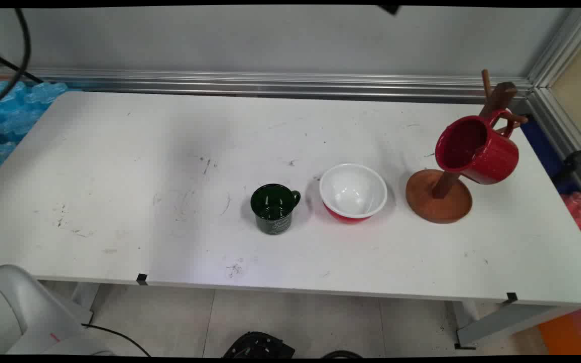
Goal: Pick up the red mug from the rack
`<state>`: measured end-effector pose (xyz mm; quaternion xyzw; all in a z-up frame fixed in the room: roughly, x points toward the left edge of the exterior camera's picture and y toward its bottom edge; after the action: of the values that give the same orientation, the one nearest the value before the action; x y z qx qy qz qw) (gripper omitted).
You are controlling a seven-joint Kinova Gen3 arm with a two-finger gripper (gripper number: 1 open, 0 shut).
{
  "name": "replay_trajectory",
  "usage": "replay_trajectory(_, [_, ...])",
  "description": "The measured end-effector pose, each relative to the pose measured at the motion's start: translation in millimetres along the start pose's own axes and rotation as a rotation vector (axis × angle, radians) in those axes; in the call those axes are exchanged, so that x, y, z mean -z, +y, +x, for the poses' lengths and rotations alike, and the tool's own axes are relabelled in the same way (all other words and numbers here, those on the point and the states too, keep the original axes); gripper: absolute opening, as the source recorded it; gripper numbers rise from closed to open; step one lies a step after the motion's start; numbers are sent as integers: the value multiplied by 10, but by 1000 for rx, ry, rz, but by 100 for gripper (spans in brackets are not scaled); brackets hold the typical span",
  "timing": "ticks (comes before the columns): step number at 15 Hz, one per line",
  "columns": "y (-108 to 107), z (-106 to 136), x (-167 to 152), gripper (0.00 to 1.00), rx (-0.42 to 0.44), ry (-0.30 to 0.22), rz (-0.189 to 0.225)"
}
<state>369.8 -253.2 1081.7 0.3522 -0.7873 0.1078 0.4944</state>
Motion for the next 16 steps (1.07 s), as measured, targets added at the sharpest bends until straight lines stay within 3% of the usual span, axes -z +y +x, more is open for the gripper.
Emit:
replay_trajectory(7, [340,-152,-543,100,-82,-47,-81])
replay_trajectory(16, [490,-413,-1427,100,-71,-79,-110])
